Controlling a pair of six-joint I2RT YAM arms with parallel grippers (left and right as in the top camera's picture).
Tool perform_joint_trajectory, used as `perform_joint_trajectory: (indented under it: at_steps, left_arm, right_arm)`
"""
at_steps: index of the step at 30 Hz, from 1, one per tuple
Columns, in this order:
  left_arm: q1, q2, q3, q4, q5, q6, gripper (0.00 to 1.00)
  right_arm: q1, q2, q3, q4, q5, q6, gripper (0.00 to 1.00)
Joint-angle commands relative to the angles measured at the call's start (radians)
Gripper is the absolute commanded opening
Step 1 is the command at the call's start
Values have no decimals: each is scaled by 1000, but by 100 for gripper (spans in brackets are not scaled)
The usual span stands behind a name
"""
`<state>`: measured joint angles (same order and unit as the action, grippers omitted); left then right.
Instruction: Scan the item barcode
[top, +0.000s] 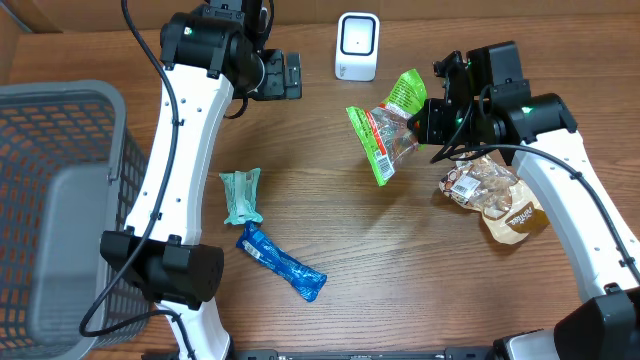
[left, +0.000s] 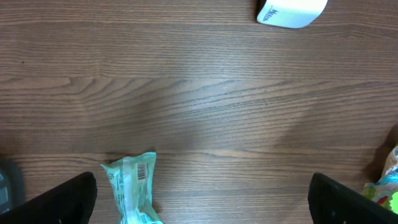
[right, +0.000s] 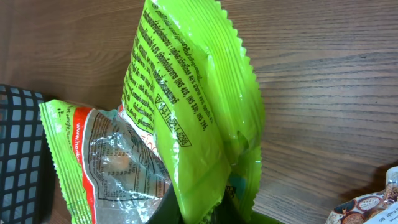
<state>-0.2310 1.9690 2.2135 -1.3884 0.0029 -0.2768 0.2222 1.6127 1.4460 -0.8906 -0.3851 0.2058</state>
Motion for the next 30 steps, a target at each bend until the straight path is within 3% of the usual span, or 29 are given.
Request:
perform_joint_trajectory:
  at_steps: [1,7,14,20,23,30]
  left_arm:
    - [2,-20,19,1,-6,19,100]
    - [2,-20,19,1,-7,19,100]
    - [2,-20,19,1,-7,19,100]
    - [2,-20,19,1,-7,19,100]
    - [2,-20,19,1,-6,19,100]
    - [2,-20,19,1,-7,19,100]
  right_arm:
    - [-6,-37,22,10,-8,4,4]
    - [10,-33,20,32,58,2,4]
    - [119,6,-14,72,431,12,4]
    - [237,89,-26,132,860,118,4]
    - [282,129,-26,167,941,126,4]
    - [357,207,-26,126,1065,374,4]
